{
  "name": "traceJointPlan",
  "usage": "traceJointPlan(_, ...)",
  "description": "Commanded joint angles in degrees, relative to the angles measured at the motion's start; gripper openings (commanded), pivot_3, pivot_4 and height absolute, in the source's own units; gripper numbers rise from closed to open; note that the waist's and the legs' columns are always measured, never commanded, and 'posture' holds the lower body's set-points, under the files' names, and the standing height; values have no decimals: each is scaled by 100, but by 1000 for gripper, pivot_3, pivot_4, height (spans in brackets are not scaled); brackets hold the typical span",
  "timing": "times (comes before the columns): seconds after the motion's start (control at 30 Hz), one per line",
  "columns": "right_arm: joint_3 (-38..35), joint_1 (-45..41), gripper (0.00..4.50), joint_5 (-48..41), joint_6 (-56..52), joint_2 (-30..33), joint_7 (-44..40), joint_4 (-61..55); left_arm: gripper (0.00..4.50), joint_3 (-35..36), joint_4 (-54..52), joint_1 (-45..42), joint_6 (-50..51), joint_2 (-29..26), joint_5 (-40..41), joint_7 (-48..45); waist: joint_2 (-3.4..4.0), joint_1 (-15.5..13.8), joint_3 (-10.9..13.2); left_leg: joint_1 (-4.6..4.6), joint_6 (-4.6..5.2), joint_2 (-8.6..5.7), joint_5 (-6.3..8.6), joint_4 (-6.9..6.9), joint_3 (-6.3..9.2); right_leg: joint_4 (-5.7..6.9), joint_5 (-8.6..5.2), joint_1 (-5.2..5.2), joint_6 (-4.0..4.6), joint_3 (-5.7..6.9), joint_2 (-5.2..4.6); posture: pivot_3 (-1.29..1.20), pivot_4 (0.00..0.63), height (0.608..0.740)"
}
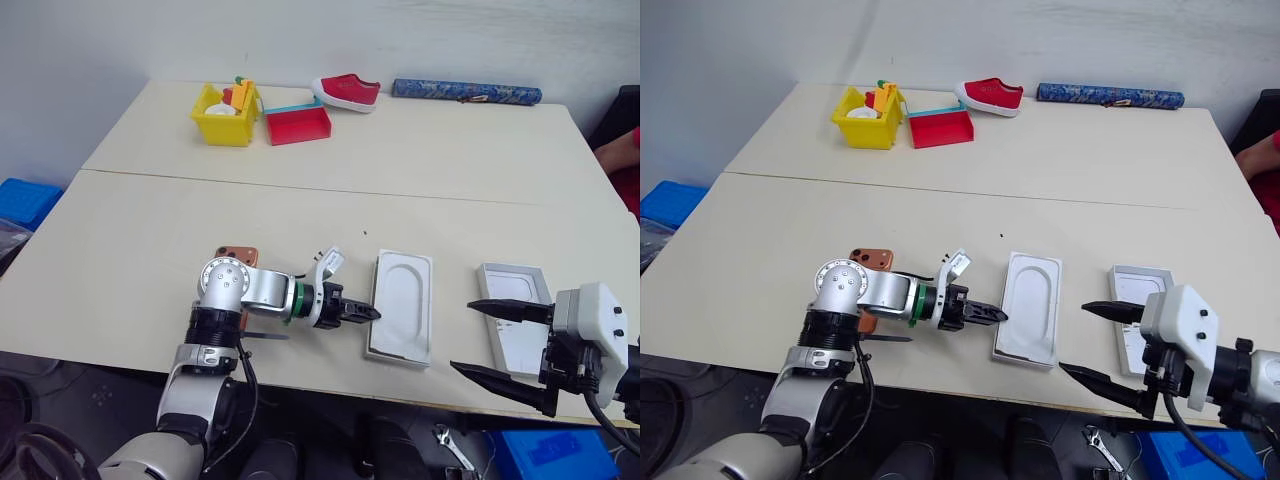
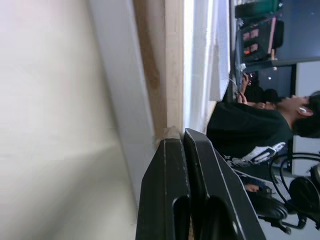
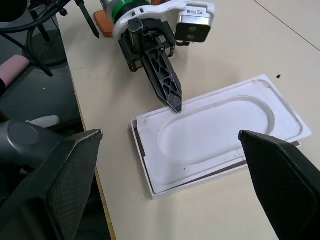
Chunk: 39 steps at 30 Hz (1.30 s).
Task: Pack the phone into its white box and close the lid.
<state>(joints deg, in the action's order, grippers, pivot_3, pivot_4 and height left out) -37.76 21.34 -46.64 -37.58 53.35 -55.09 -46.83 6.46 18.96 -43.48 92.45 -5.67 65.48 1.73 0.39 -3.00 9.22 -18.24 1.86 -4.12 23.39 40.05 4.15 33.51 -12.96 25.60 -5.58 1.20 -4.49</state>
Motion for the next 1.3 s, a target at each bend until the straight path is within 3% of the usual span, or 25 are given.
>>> traceJointPlan(0.03, 69, -32, 4452, -10, 94, -61, 58, -38, 0, 33, 12, -89, 5, 29, -12, -69, 0, 2, 0, 0, 0, 0, 0, 0, 0, 0, 0, 0, 0, 0, 0, 0, 150, 740)
traceJointPlan(0.17, 225, -83, 4452, 104, 177, -56, 83, 12, 0, 7, 17, -92, 5, 38, -1, -98, 0, 1, 0, 1, -1, 0, 0, 0, 0, 0, 0, 0, -1, 0, 0, 0, 150, 740)
traceJointPlan(0.27, 357, -151, 4500, 158, 214, -49, 114, 29, 640, -90, 44, -106, 5, -28, 109, -146, 0, 1, 0, 2, -1, 0, 0, 0, 0, 0, -1, 0, -1, 0, 0, 0, 150, 740)
traceJointPlan(0.67, 668, -346, 4500, 321, 371, -35, 68, 207, 4443, -677, -54, -406, 5, -710, 1301, -499, 0, 12, 0, 3, -4, 1, 1, 0, 0, 2, -1, 0, -2, 1, 0, 0, 150, 740)
traceJointPlan(0.9, 784, -416, 4500, 395, 439, -54, 61, 271, 4480, -614, -28, -515, 5, -687, 1592, -510, 0, 11, 0, 3, -4, 1, 0, 0, 0, 1, -1, 0, -2, 1, 1, 0, 150, 740)
traceJointPlan(1.07, 824, -403, 4500, 430, 498, -57, 56, 284, 4480, -594, -233, -571, 5, -1082, 1750, -828, 1, 32, 0, 4, -6, 3, -1, -1, 0, 2, -1, 2, -2, 1, 3, 0, 150, 740)
traceJointPlan(1.17, 833, -445, 4500, 383, 468, -29, 63, 284, 4480, -598, -776, -526, 5, -1401, 1528, -1298, 2, 30, 1, 4, -9, 4, -1, -1, 1, 2, -1, 2, -2, 1, 3, 0, 150, 740)
traceJointPlan(1.3, 896, -651, 4500, 270, 405, 16, 60, 379, 4480, -795, -2252, -86, -706, -2467, 808, -2735, 2, 94, 2, 2, -11, 4, -1, -4, 1, 2, -1, 5, -1, 1, 3, 0, 150, 740)
